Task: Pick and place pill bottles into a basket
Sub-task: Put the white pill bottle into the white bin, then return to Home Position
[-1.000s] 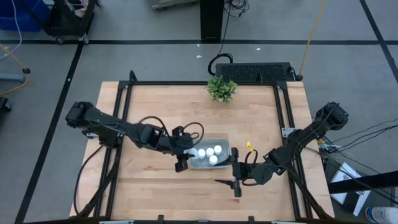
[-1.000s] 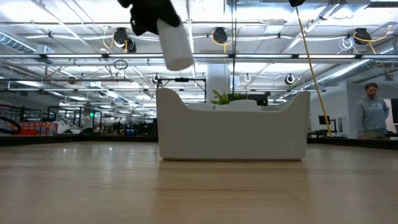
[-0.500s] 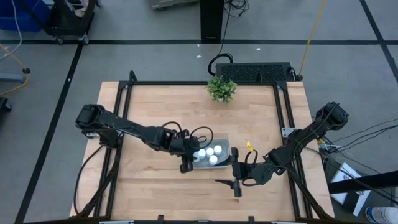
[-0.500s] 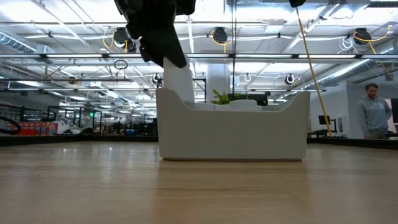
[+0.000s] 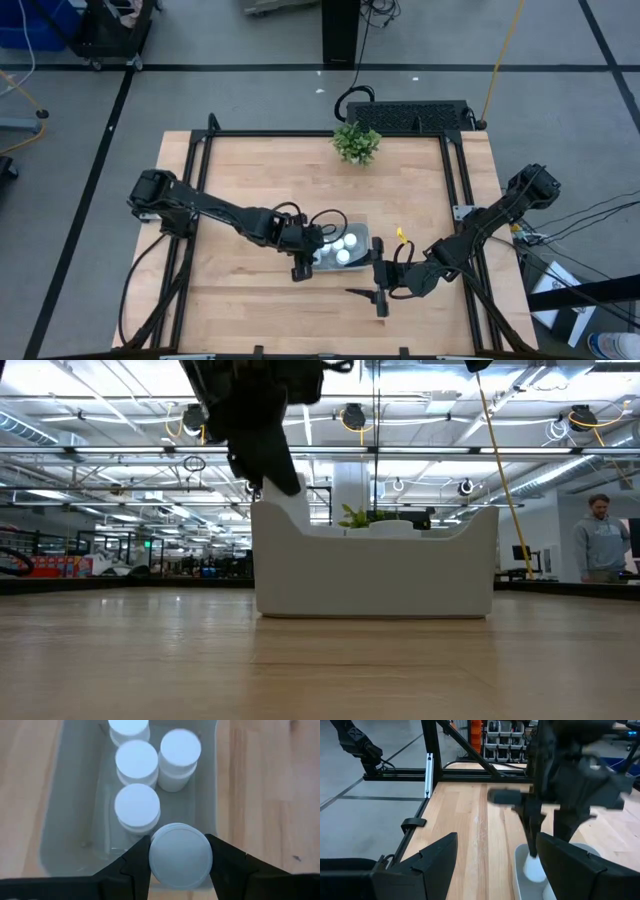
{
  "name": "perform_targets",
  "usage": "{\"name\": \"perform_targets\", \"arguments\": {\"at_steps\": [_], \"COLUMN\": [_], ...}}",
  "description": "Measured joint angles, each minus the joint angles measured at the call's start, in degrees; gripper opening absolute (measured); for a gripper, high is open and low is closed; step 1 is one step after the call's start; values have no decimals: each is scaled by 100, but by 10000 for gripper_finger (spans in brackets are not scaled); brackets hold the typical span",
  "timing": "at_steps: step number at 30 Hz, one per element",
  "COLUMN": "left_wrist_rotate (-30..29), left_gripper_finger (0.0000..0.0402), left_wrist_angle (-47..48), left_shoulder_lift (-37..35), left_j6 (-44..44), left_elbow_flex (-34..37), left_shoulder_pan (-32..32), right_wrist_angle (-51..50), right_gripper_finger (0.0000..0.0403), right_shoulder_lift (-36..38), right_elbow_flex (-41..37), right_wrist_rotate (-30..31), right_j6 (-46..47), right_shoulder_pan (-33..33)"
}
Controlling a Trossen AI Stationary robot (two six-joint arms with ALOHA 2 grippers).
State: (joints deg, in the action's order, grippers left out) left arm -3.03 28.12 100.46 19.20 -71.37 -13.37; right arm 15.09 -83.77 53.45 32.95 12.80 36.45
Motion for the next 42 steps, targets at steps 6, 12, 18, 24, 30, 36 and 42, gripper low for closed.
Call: {"name": "perform_targets", "arguments": {"at_steps": [6, 12, 18, 24, 30, 36, 42], "left_wrist_rotate": [2, -20, -3, 162, 160, 160, 188], "left_gripper_finger": [180, 166, 190, 233, 236, 239, 241], "left_wrist_angle": [-193, -339, -425, -323, -365, -486, -339], "left_shoulder_lift": [340, 690, 714, 728, 695, 596, 162], "left_j6": [-50, -87, -92, -7, -79, -372, -257], "left_elbow_flex": [0, -24, -18, -51, -72, -83, -84], "left_shoulder_pan": [0, 0, 11, 11, 17, 22, 22], "right_wrist_angle": [-42, -51, -69, -77, -81, -81, -80], "right_gripper_finger": [263, 263, 263, 263, 263, 263, 263], "right_shoulder_lift": [0, 0, 0, 0, 0, 0, 0], "right_elbow_flex": [0, 0, 0, 0, 0, 0, 0], "right_wrist_rotate": [0, -2, -1, 0, 0, 0, -2], "right_j6": [0, 0, 0, 0, 2, 1, 0], "right_shoulder_pan": [0, 2, 0, 0, 1, 0, 0]}}
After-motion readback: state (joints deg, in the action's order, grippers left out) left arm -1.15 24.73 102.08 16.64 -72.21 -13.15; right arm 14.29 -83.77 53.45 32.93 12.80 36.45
